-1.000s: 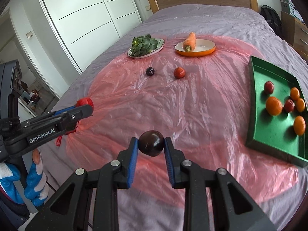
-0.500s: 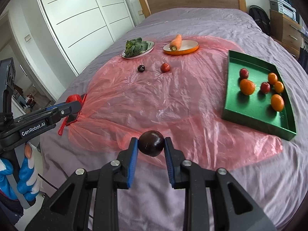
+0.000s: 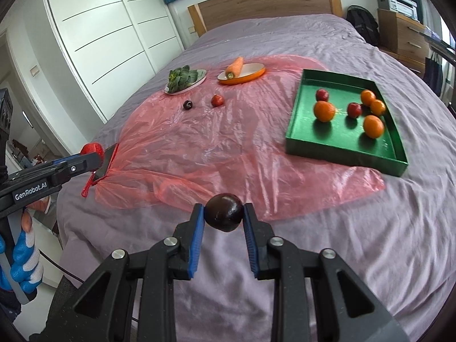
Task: Organize fruits
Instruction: 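Carry the apple over the green tray with the left tool while the right tool carries the plum, then open the left tool to drop the apple into the tray while the right tool drops the plum, then withdraw both open tools away from the green tray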
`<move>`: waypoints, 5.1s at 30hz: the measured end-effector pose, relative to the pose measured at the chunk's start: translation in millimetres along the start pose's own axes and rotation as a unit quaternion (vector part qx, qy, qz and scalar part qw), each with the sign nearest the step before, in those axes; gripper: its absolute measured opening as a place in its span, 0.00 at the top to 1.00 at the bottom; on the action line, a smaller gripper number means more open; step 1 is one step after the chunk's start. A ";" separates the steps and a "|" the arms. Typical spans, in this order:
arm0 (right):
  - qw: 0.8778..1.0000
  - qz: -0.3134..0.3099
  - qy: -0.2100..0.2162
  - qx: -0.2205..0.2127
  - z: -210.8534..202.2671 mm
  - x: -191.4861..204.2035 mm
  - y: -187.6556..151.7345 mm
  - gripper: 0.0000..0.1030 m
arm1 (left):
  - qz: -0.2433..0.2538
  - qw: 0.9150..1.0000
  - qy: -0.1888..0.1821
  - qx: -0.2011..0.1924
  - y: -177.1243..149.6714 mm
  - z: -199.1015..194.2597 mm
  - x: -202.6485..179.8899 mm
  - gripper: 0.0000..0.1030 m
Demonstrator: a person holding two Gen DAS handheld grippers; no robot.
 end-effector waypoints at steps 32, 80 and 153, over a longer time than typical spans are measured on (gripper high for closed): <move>0.992 0.103 -0.057 -0.049 -43.6 -135.9 -6.3 0.60 | 0.089 0.993 -0.076 0.026 46.7 34.5 -123.3 0.73; 0.991 0.109 -0.078 0.001 67.4 -234.0 85.5 0.60 | 0.132 0.983 -0.104 0.080 140.2 186.0 -205.5 0.73; 0.983 0.103 -0.152 -0.021 -21.5 -159.8 30.8 0.10 | 0.111 0.990 -0.090 0.013 83.1 79.3 -140.1 0.50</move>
Point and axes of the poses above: each gripper's, at about its wrist camera, not at the fingertips, and z roughly the way its jaws point, x to its left, y to its top, the point moved 1 cm from there along z, roughly the way its jaws point, and after that the axes turned 13 degrees about x, right-handed, at the moved point
